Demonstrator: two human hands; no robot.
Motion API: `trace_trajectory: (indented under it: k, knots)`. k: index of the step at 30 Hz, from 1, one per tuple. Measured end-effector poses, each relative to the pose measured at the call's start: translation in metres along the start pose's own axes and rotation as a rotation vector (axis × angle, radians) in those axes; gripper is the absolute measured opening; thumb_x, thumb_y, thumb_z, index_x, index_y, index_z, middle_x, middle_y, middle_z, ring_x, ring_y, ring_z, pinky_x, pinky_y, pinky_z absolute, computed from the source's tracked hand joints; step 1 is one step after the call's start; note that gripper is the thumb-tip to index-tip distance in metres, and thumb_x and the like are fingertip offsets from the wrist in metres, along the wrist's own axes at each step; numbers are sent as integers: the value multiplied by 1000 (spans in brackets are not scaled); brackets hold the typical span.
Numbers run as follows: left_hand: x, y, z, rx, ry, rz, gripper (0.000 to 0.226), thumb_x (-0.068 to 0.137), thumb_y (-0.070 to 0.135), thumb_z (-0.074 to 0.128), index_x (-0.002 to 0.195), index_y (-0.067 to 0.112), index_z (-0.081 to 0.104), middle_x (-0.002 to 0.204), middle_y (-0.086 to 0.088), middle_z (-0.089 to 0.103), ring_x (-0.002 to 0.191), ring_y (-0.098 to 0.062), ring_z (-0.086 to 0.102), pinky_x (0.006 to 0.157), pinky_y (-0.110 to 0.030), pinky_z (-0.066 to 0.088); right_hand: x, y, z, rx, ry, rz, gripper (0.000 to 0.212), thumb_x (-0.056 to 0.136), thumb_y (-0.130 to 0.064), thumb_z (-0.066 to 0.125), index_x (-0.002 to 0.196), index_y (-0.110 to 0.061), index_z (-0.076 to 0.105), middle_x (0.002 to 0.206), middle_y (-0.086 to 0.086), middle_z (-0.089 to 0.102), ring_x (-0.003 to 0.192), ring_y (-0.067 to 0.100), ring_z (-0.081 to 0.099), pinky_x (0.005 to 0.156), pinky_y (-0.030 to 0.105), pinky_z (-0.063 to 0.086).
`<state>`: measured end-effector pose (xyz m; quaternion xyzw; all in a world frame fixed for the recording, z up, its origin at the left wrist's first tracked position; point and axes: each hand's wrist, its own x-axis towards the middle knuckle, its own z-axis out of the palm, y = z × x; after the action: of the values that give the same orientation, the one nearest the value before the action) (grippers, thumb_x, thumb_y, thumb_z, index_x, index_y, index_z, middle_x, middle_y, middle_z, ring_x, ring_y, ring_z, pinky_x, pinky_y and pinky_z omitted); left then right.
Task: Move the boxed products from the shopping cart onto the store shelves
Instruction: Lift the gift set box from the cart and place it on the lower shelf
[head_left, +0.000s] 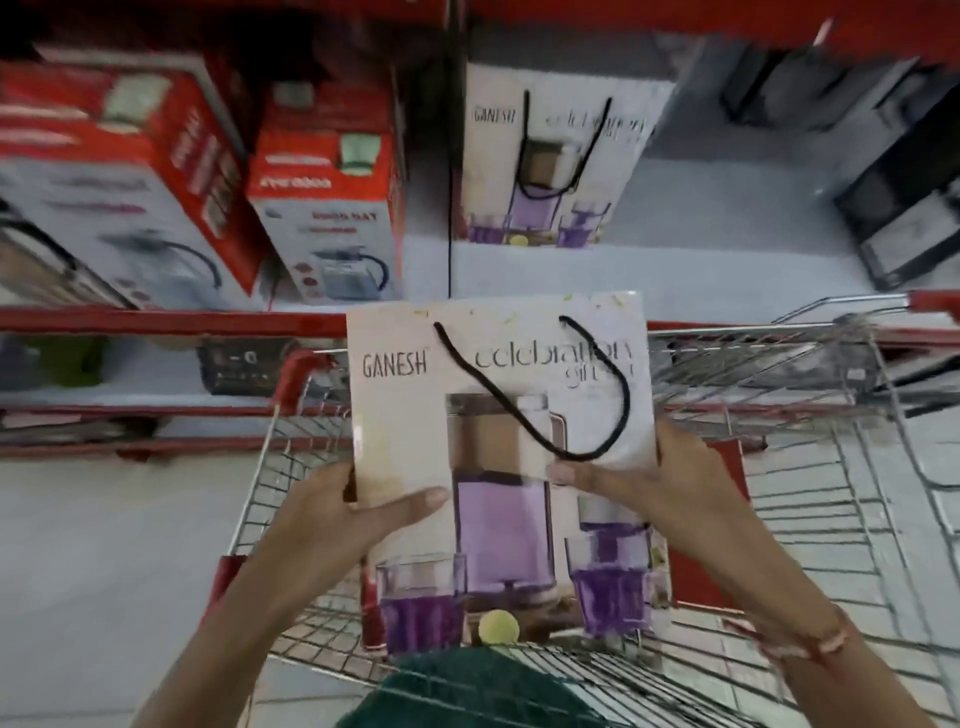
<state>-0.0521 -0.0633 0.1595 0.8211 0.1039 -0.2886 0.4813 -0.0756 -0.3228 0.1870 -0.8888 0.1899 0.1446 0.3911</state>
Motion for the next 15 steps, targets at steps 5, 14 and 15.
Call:
trace_trajectory:
  k: [5,14,15]
  knots:
    - [-41,15,-22,-55,34,70,57,47,56,76,97,29,69,89,16,74,86,-5,69,78,-30,54,-38,-19,-15,-44,65,-96,74,50,-78,69,106,-31,61,89,-13,73,69,2,70,72,32,58]
    - [-40,21,-23,40,24,133,56,43,63,78,89,31,68,94,11,75,87,-6,69,87,-36,55,-39,-7,-9,73,71,-124,77,46,-72,76,113,-37,59,93,-20,73,86,-3,67,76,25,56]
    - [-34,23,-22,74,22,157,57,43,63,80,89,31,69,94,10,75,87,-6,69,85,-35,56,-35,-4,-10,112,60,-111,72,46,-65,81,110,-37,60,90,-24,74,84,-6,68,74,21,55]
